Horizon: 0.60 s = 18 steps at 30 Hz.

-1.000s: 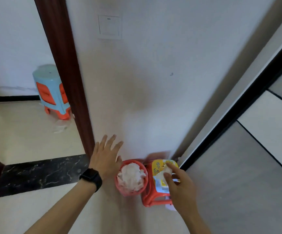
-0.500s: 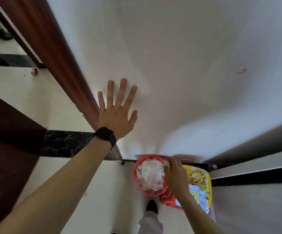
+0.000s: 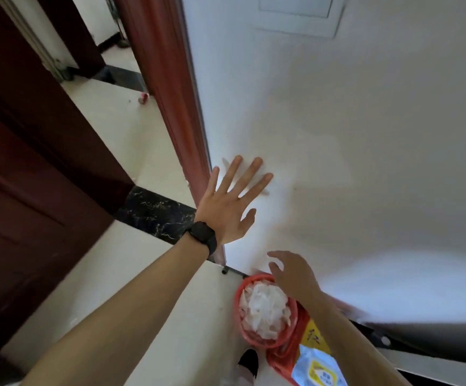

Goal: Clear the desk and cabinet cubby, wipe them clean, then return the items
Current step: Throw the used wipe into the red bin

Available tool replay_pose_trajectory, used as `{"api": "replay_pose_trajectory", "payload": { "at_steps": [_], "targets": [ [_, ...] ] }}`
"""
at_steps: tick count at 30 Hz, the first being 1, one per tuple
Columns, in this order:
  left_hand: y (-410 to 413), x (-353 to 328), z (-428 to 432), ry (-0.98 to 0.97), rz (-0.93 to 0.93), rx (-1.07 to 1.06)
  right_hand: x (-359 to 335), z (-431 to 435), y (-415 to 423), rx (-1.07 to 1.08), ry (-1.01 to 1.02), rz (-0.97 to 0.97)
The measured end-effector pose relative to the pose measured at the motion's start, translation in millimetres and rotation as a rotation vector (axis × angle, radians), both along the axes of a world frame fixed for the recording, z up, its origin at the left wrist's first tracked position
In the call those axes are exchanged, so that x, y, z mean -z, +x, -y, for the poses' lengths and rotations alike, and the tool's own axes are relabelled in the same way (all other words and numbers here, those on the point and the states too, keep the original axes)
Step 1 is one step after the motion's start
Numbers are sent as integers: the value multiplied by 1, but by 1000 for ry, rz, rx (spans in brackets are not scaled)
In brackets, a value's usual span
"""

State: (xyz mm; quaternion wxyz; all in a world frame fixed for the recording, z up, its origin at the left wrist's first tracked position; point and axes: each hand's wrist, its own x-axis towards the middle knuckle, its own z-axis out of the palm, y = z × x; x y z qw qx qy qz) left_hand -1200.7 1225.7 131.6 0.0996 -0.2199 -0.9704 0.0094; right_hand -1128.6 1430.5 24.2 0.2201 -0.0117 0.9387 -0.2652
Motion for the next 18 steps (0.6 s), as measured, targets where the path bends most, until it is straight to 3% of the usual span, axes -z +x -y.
{"api": "replay_pose_trajectory", "payload": {
  "at_steps": [6, 11, 18],
  "targets": [
    [70, -29, 85, 172, 236, -372, -116, 70, -14, -242, -91, -344],
    [152, -62, 185, 230, 206, -639, -188, 170, 11, -450, -191, -538],
    [321, -88, 302, 309, 112, -962, -219, 305, 107, -719, -346, -634]
  ]
}}
